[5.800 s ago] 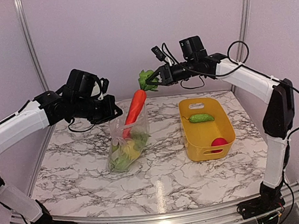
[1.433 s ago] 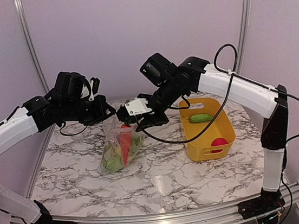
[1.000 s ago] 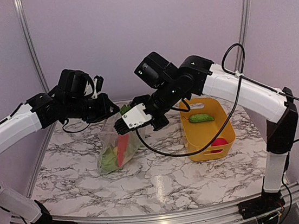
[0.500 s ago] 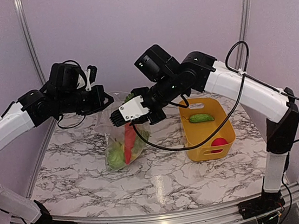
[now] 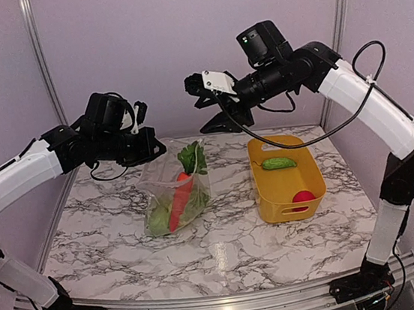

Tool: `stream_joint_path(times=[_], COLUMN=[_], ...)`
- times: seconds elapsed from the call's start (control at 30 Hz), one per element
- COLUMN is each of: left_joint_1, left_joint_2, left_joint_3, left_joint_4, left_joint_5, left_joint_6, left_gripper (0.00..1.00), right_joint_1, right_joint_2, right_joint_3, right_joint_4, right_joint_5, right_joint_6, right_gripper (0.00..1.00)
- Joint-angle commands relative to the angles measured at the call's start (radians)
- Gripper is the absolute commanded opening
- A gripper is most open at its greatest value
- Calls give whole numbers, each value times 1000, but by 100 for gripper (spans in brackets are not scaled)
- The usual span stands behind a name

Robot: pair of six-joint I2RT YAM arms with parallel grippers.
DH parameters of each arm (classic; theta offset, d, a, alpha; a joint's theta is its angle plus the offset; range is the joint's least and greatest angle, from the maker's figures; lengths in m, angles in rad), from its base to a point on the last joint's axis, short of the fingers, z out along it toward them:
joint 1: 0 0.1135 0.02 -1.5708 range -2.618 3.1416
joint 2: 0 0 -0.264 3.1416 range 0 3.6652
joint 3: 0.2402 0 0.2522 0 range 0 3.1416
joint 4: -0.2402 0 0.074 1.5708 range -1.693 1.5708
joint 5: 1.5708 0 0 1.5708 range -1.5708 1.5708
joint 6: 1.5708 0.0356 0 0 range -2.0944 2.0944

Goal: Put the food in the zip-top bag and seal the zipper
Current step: Adjust the zipper food storage bag at the center of the board, then adjust the fake vegetable in the zipper food storage bag.

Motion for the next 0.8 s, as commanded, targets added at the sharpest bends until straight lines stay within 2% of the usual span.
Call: stream_joint_path(times=[0.0, 0.17, 0.33, 0.43, 0.53, 0.77], left_joint_1=[6, 5, 1, -5, -1, -1], left_joint_2=[-1, -33, -75, -155, -152, -137], left_joint_3=[16, -5, -9, -144, -187, -175], left_joint_4=[-9, 36, 94, 232, 233, 262], left_joint_5=[1, -11, -2, -36, -66, -46], left_joint_6=[-8, -13, -4, 0, -25, -73], left_gripper=[0, 0, 0, 0, 0, 0], right_joint_1=[-136, -290, -339, -370, -332, -111], right_joint_2=[-25, -13, -13, 1, 8, 72], right_joint_3=[-36, -103, -209, -201, -132, 23], right_joint_4=[14, 39, 39, 18, 3, -15], right_joint_5=[-138, -158, -100, -159, -224, -83], right_joint_6=[165, 216, 166, 179, 150, 111], right_gripper=[61, 52, 48, 47, 48, 43])
